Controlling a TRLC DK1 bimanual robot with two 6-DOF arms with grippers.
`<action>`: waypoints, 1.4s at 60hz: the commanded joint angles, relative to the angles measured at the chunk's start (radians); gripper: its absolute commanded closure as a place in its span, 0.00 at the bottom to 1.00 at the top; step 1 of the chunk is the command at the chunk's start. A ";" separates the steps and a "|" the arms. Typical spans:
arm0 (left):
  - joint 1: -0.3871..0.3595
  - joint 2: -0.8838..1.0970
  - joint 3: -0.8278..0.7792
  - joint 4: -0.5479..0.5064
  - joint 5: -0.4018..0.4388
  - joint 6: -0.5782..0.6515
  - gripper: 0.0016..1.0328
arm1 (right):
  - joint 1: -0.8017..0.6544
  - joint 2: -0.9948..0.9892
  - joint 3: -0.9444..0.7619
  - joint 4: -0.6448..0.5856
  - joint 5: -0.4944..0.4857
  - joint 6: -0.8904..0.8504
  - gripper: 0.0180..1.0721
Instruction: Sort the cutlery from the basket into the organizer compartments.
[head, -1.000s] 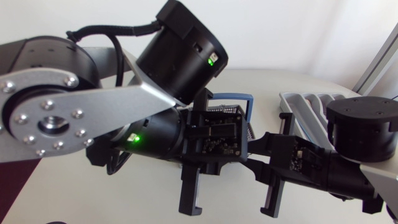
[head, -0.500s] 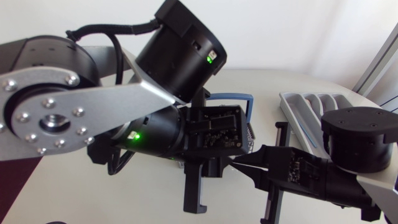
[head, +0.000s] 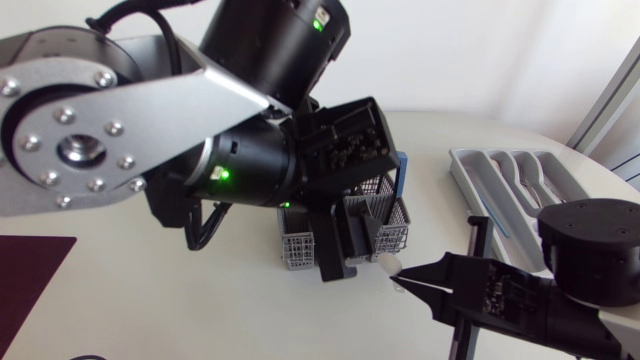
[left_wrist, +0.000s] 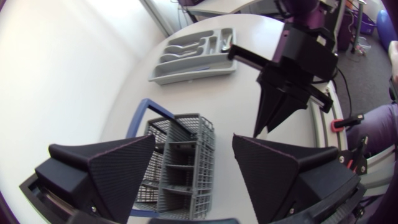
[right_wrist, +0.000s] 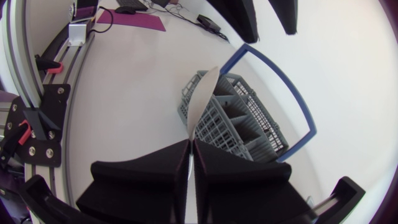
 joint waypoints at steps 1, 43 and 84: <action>0.016 0.032 0.031 0.022 -0.043 -0.039 0.08 | -0.080 -0.049 -0.041 -0.041 0.006 -0.052 0.94; 0.156 0.015 -0.012 0.033 -0.148 -0.081 0.08 | -1.298 0.246 -0.022 0.011 -0.547 -0.728 0.94; 0.191 0.003 -0.050 0.034 -0.168 -0.092 0.08 | -1.691 0.843 0.296 0.182 -0.626 -1.133 0.94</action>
